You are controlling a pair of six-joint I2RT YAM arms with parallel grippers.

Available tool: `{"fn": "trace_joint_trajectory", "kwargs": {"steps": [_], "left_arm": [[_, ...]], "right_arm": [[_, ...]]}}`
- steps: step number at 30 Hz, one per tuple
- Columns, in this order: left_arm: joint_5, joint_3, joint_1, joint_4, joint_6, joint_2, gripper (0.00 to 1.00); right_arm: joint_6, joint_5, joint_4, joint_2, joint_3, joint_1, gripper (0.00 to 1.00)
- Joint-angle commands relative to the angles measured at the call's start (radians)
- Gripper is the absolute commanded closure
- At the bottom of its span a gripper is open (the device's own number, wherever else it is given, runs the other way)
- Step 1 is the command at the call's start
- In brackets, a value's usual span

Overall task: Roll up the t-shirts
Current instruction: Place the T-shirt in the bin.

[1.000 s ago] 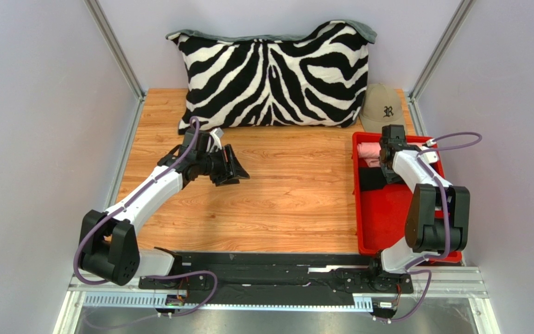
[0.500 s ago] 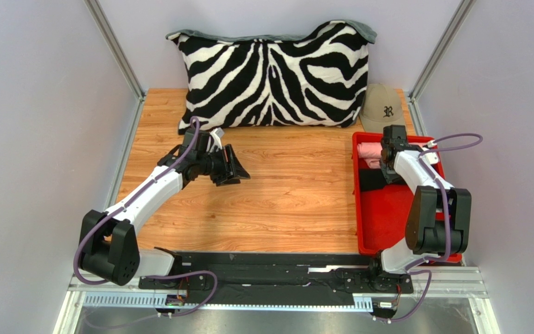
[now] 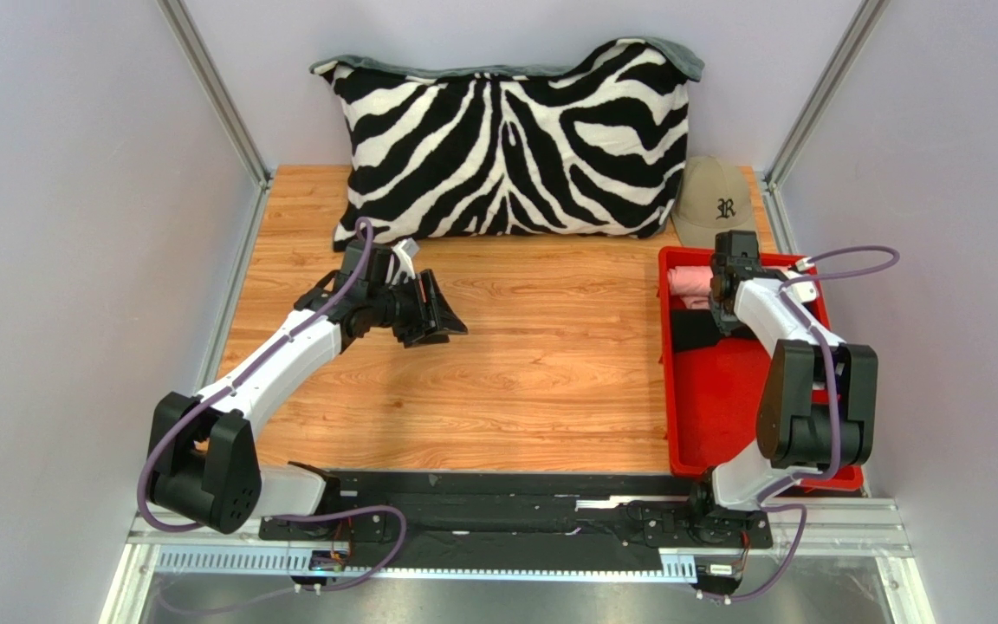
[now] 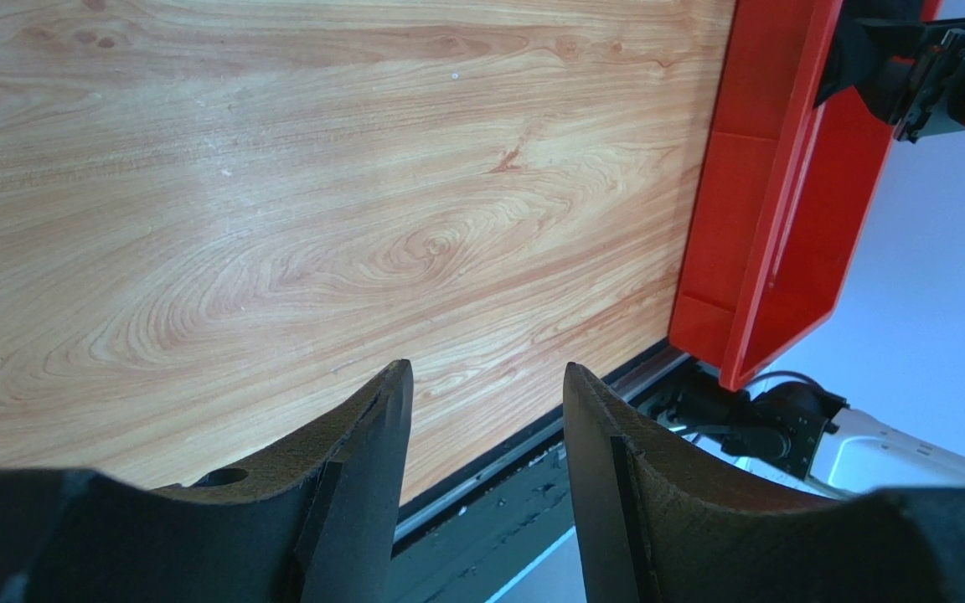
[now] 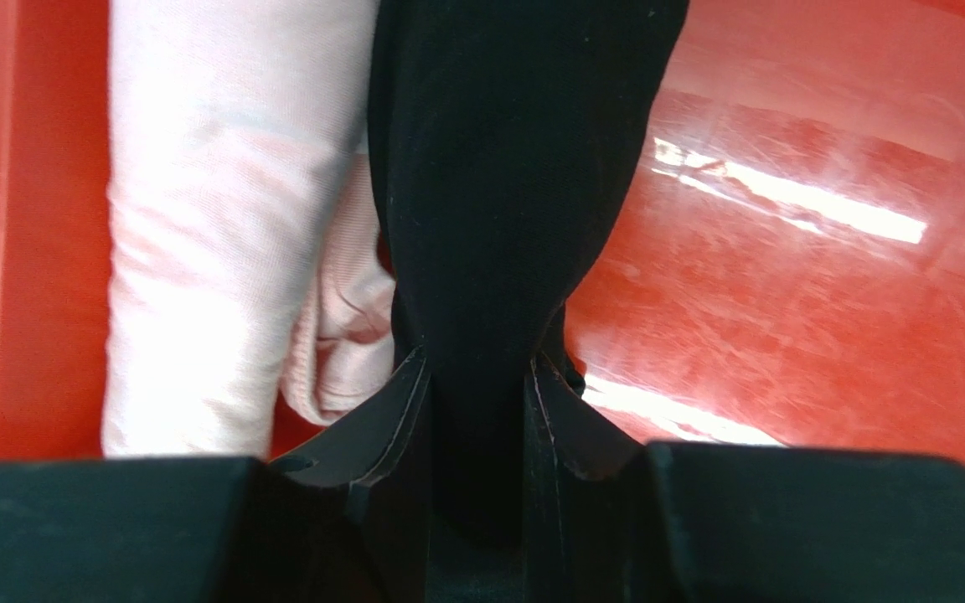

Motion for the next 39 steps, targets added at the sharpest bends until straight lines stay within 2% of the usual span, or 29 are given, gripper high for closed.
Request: {"fn": "trace_joint_trajectory", "kwargs": {"steps": [1, 18, 32, 36, 37, 39], "left_arm": [[0.000, 0.016, 0.001, 0.028, 0.025, -0.035, 0.44], [-0.005, 0.005, 0.001, 0.031, 0.029, -0.021, 0.44], [0.042, -0.002, 0.003, 0.065, 0.027, -0.006, 0.44], [0.043, -0.004, 0.003, 0.064, 0.029, -0.009, 0.44], [0.046, -0.004, 0.003, 0.064, 0.027, -0.006, 0.44], [0.051, 0.001, 0.003, 0.064, 0.027, -0.003, 0.44]], "right_arm": [[0.016, 0.039, 0.108, 0.025, 0.045, -0.005, 0.83], [0.070, 0.051, 0.246, 0.115, 0.087, -0.005, 0.86], [-0.019, 0.016, 0.439, 0.156, 0.061, -0.007, 0.85], [-0.036, -0.012, 0.448, 0.167, 0.067, -0.019, 0.74], [-0.034, -0.019, 0.448, 0.167, 0.065, -0.019, 0.67], [-0.036, -0.025, 0.444, 0.160, 0.062, -0.019, 0.62]]}}
